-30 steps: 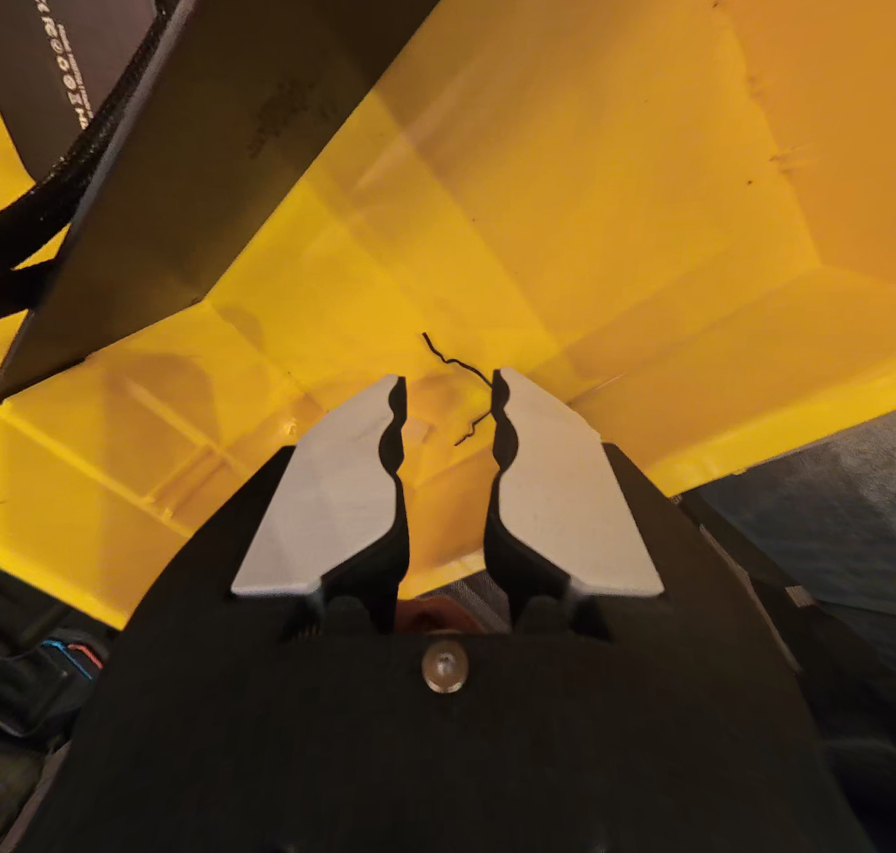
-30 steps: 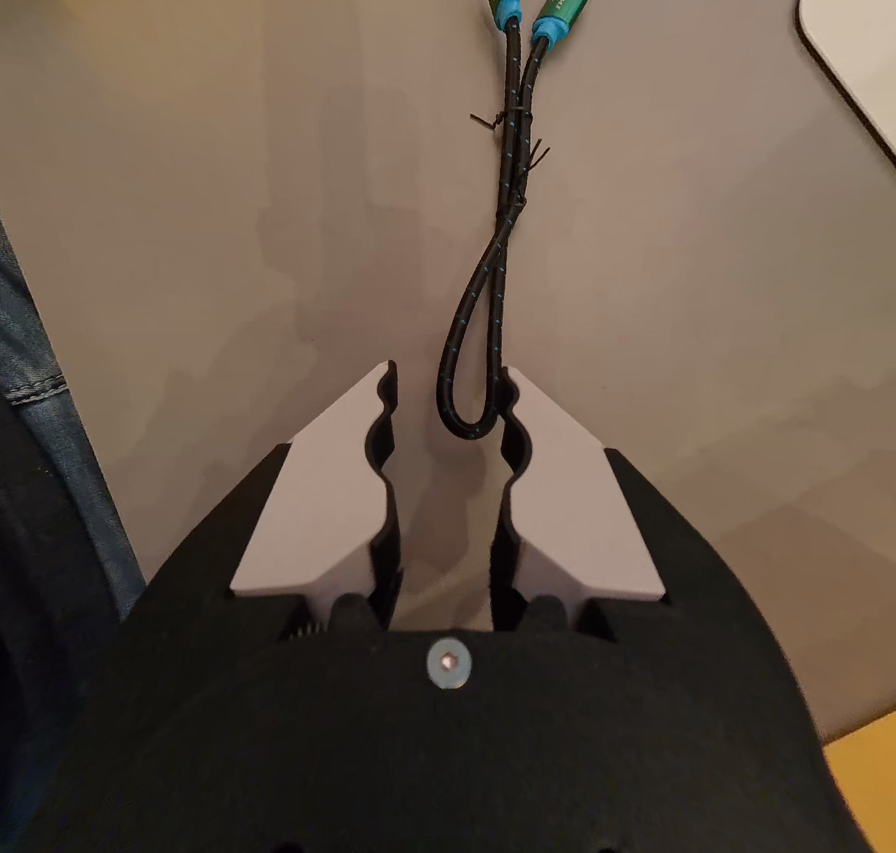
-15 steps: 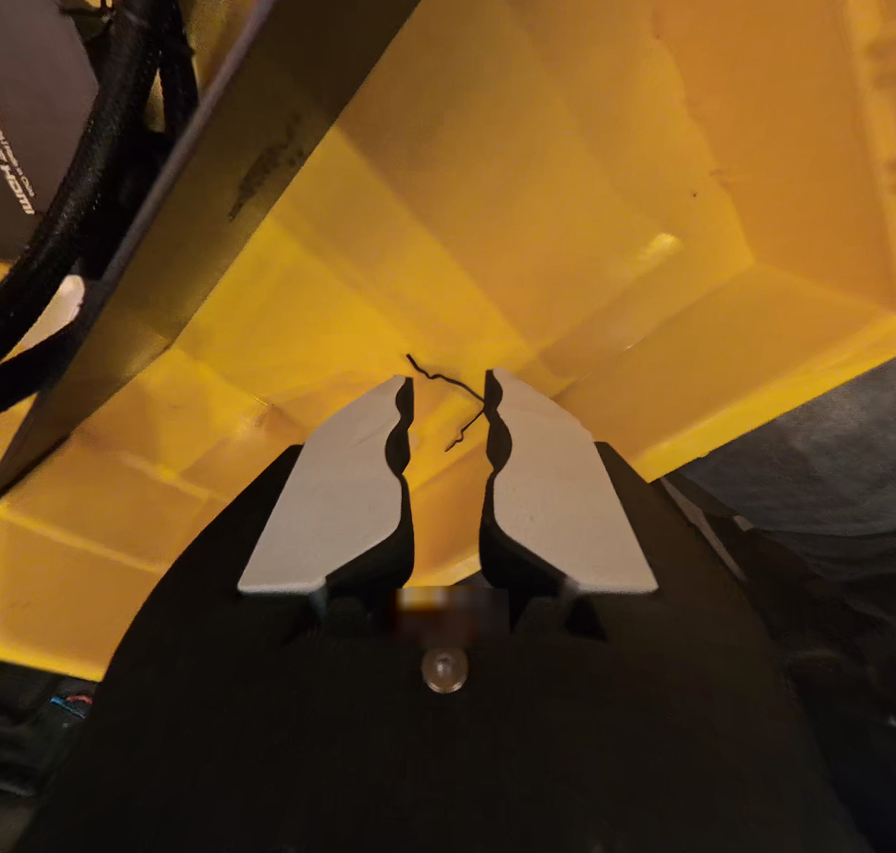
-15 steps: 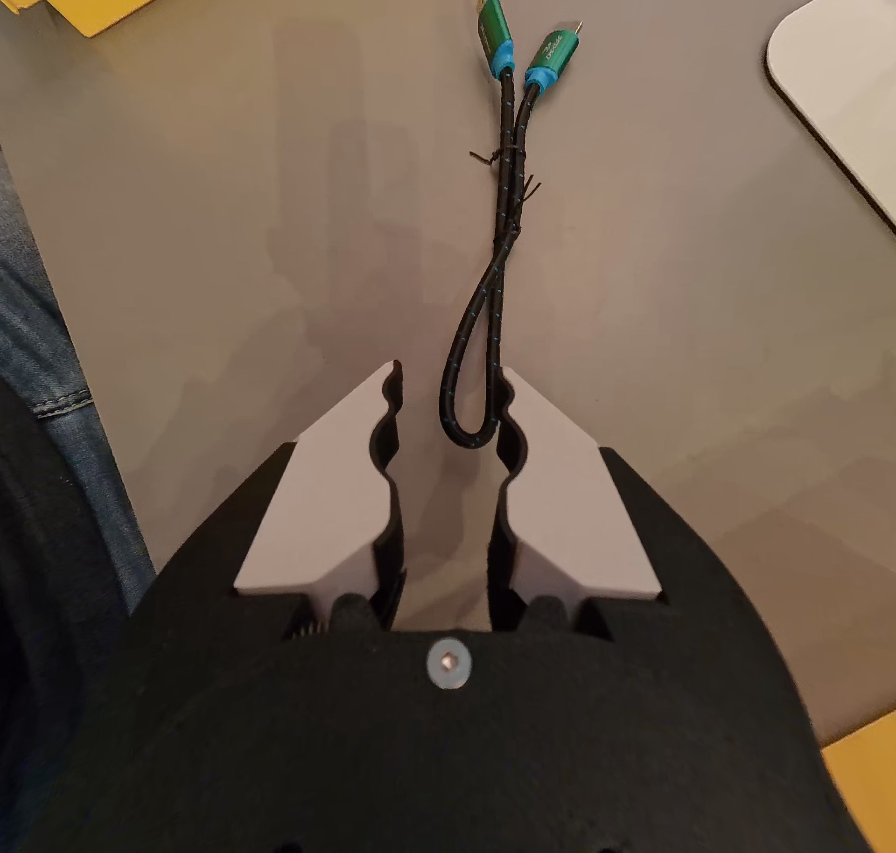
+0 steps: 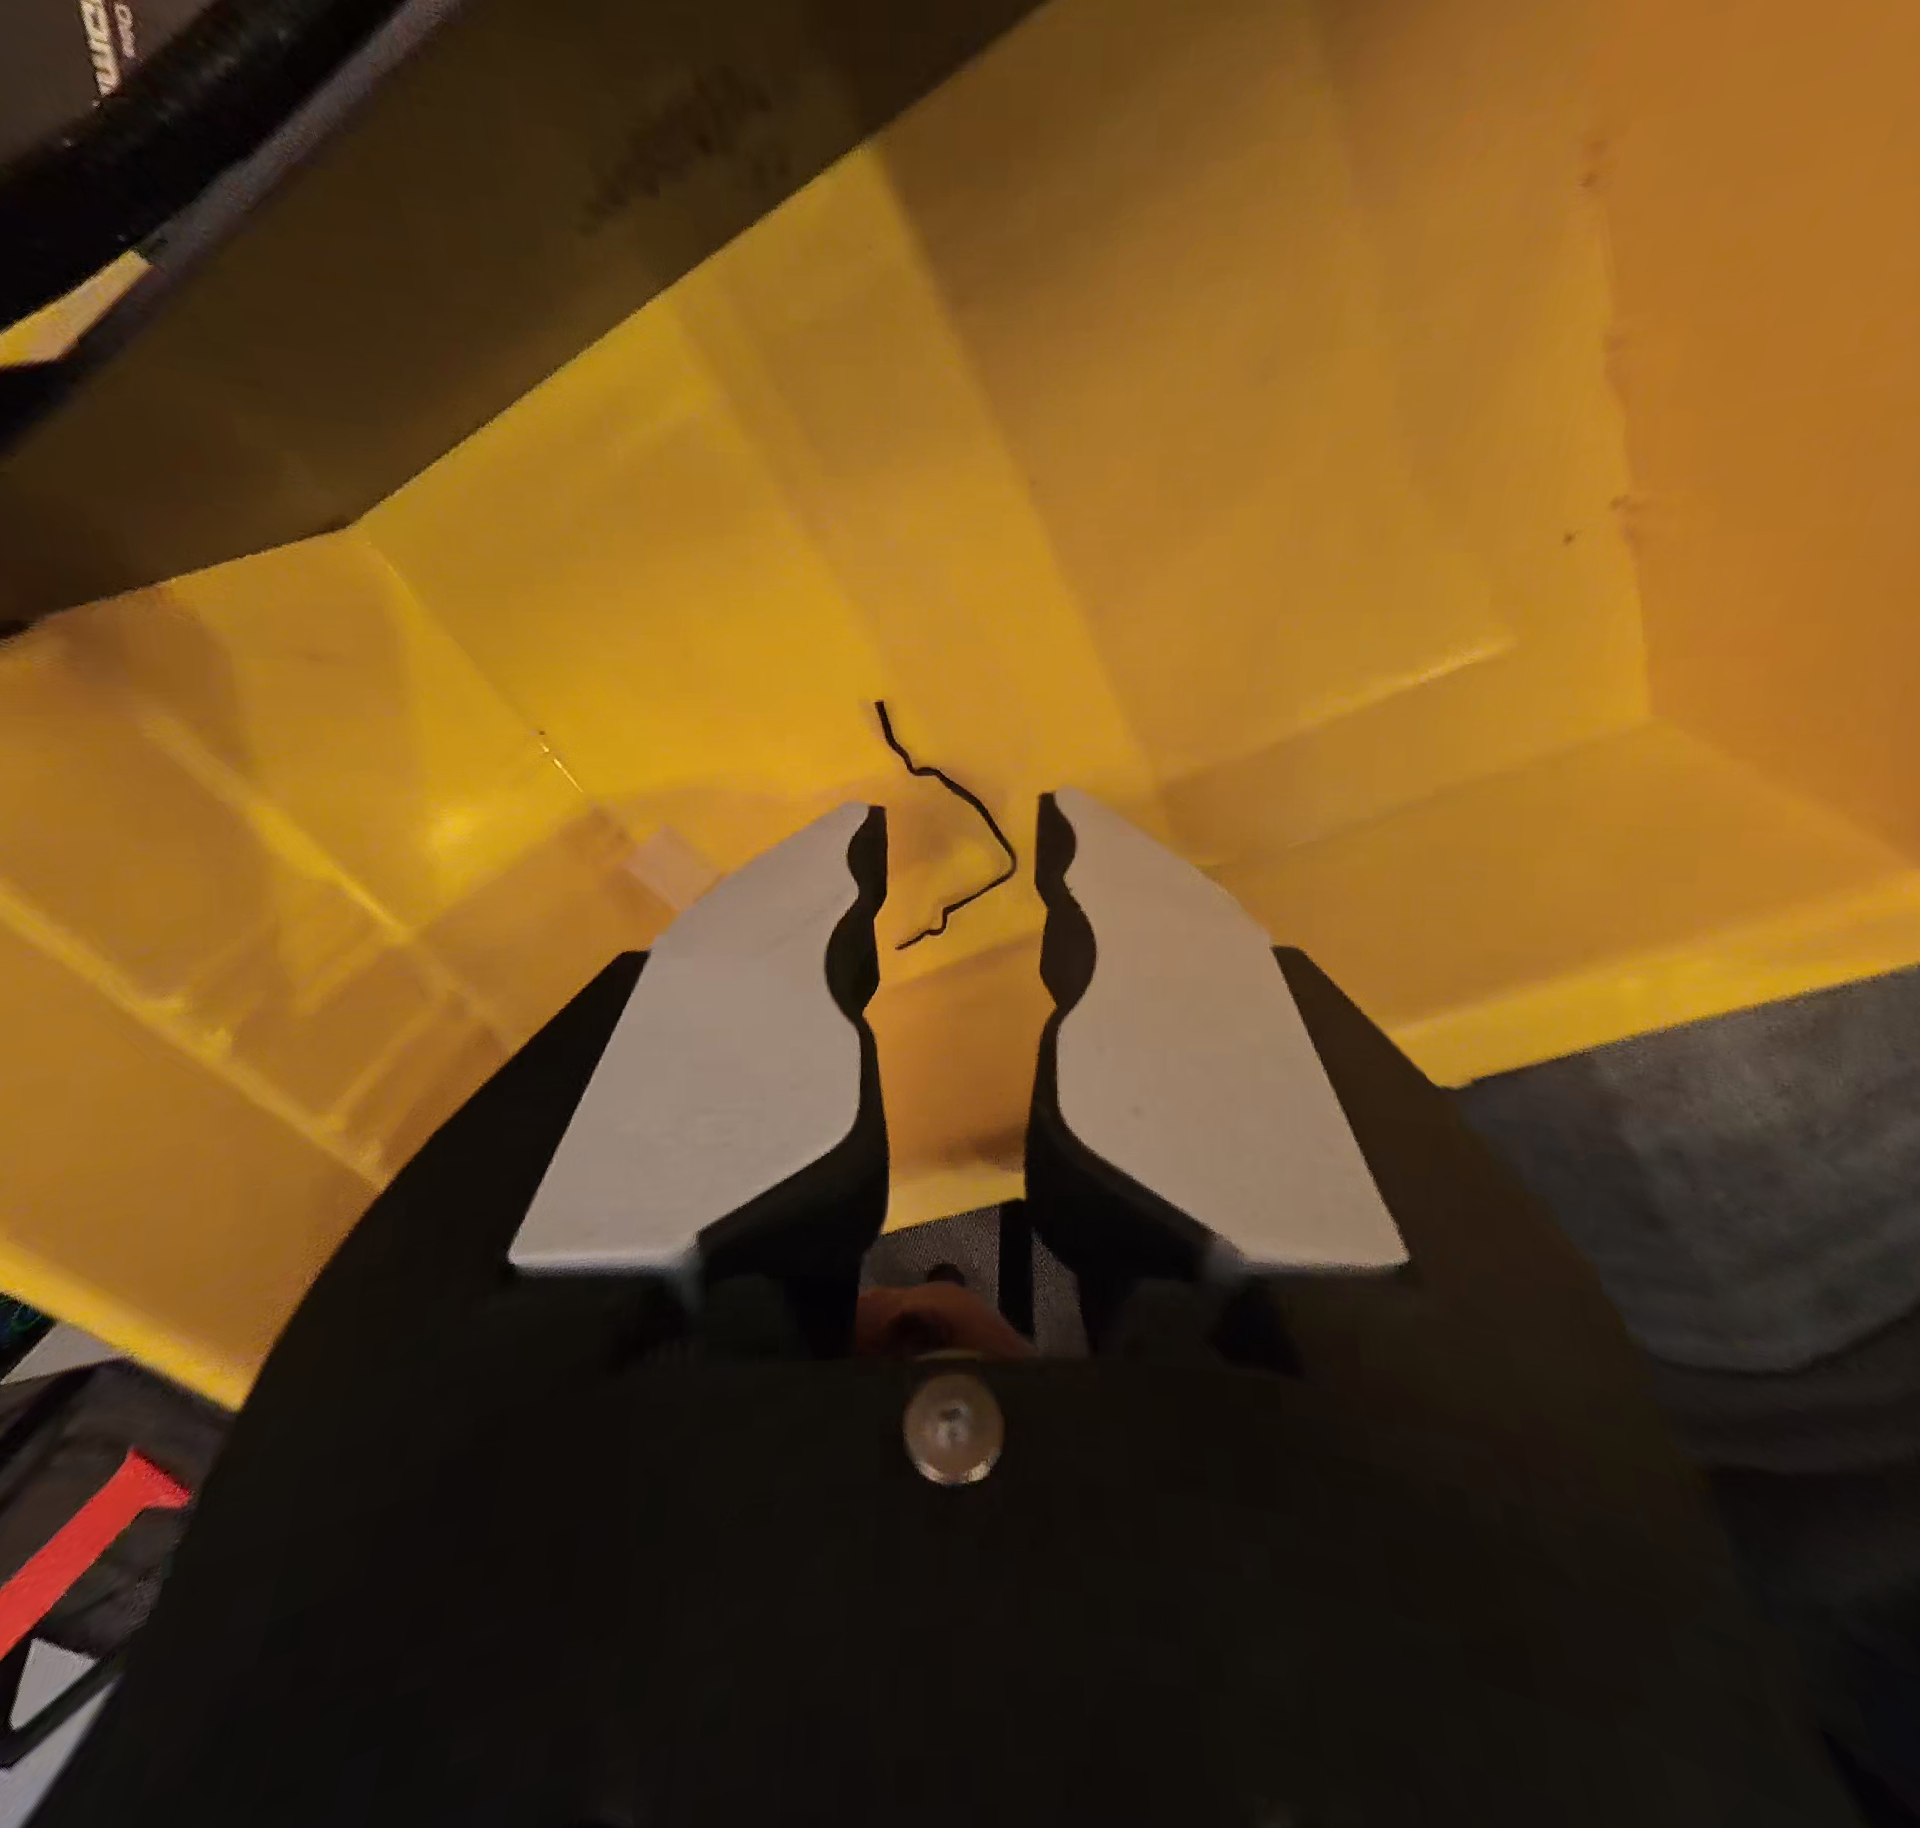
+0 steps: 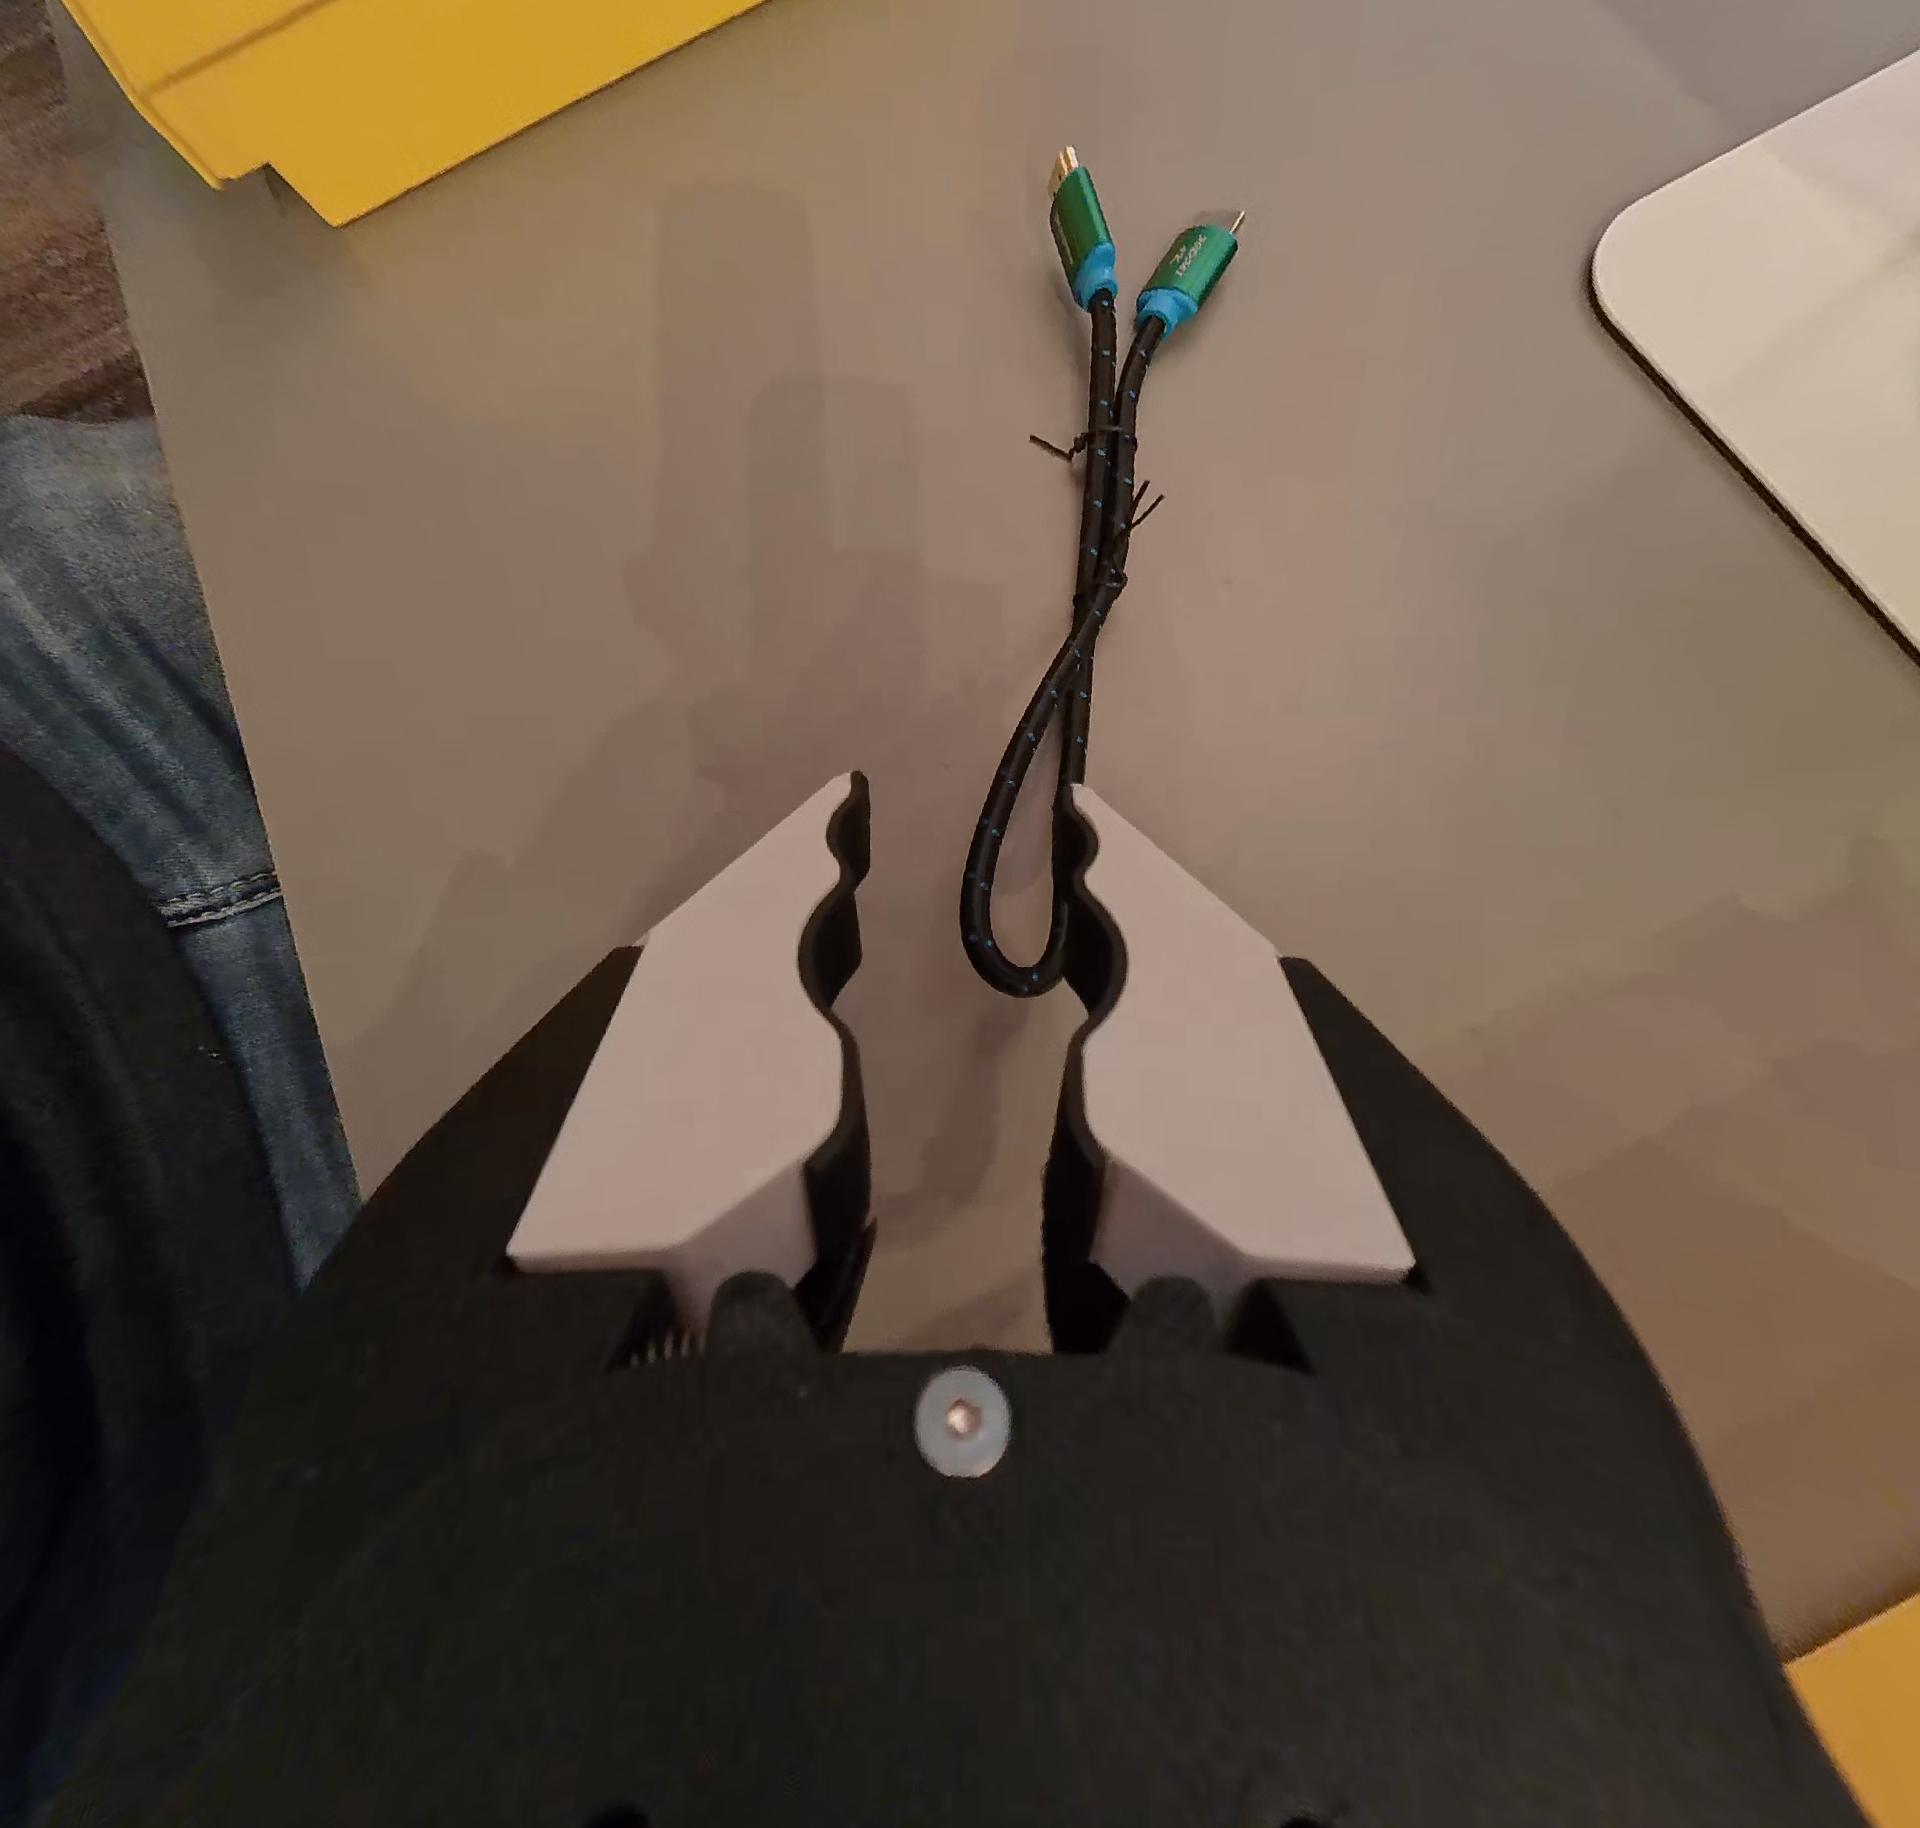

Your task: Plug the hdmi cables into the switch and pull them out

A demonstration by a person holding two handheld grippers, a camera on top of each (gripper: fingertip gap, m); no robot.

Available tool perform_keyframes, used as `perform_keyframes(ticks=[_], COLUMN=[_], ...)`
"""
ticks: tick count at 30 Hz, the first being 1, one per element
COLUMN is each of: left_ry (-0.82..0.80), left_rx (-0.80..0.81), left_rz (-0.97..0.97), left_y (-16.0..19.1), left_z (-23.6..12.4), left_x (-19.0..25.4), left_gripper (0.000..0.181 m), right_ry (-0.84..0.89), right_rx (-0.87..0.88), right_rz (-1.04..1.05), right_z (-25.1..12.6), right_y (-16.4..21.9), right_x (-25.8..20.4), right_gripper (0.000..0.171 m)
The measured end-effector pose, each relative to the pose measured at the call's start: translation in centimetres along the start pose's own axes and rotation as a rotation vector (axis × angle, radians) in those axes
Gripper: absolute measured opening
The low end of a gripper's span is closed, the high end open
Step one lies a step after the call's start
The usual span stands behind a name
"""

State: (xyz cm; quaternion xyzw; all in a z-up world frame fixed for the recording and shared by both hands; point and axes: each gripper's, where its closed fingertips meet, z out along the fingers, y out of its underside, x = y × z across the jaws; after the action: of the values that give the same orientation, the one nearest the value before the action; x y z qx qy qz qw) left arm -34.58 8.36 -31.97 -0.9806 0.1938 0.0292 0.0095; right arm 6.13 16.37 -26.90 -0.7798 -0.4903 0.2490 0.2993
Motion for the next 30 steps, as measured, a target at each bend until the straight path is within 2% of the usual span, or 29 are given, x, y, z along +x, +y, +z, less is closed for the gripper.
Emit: perform_keyframes(ticks=[4, 5, 6, 10, 12, 13, 15, 16, 18, 22, 24, 27, 30], left_ry=[0.021, -0.035, -0.024, -0.027, -0.066, -0.098, -0.093, -0.094, -0.093, -0.097, -0.069, -0.123, -0.075], left_rx=[-0.036, -0.064, -0.082, -0.044, -0.01, 0.021, 0.067, 0.086, 0.116, 0.148, 0.162, 0.115, 0.133], left_rz=[-0.013, -0.01, -0.008, -0.018, -0.039, -0.038, -0.051, -0.053, -0.071, -0.161, -0.19, -0.216, -0.263], left_y=[-0.1, 0.1, 0.3, -0.2, -0.3, -0.6, -0.8, -0.9, -0.6, 0.7, 0.6, 0.8, 0.0], left_z=[0.3, 0.2, -0.1, 0.1, 0.1, -0.1, -0.5, -1.0, -2.4, -4.0, -3.3, -1.7, -0.8], left_x=[-0.3, -1.3, -1.2, -1.1, -1.4, -1.8, -1.4, -1.3, -1.2, -1.0, -0.1, -0.7, -0.5], left_gripper=[0.028, 0.028, 0.031, 0.057, 0.058, 0.068, 0.074, 0.071, 0.053, 0.049, 0.043, 0.049, 0.049], right_ry=[-0.001, 0.0, -0.001, -0.007, -0.008, -0.01, -0.012, -0.013, -0.017, -0.026, -0.04, -0.054, -0.059], right_rx=[0.024, 0.029, 0.035, 0.055, 0.064, 0.069, 0.079, 0.083, 0.092, 0.107, 0.117, 0.124, 0.132], right_rz=[0.012, 0.013, 0.014, 0.008, 0.007, 0.009, 0.014, 0.019, 0.027, 0.033, 0.037, 0.029, 0.028], right_z=[-0.6, -0.7, -0.8, -1.1, -1.3, -1.4, -1.6, -1.7, -1.8, -2.0, -2.0, -2.0, -2.3], right_y=[-0.2, -0.2, -0.3, -0.7, -0.8, -0.8, -0.9, -0.9, -0.8, -1.1, -1.3, -1.5, -1.5], right_x=[0.1, 0.1, 0.1, 0.0, 0.0, 0.0, 0.0, 0.1, 0.1, 0.1, -0.1, -0.6, -0.7], right_gripper=[0.031, 0.031, 0.031, 0.03, 0.03, 0.03, 0.03, 0.03, 0.03, 0.03, 0.029, 0.029, 0.029])
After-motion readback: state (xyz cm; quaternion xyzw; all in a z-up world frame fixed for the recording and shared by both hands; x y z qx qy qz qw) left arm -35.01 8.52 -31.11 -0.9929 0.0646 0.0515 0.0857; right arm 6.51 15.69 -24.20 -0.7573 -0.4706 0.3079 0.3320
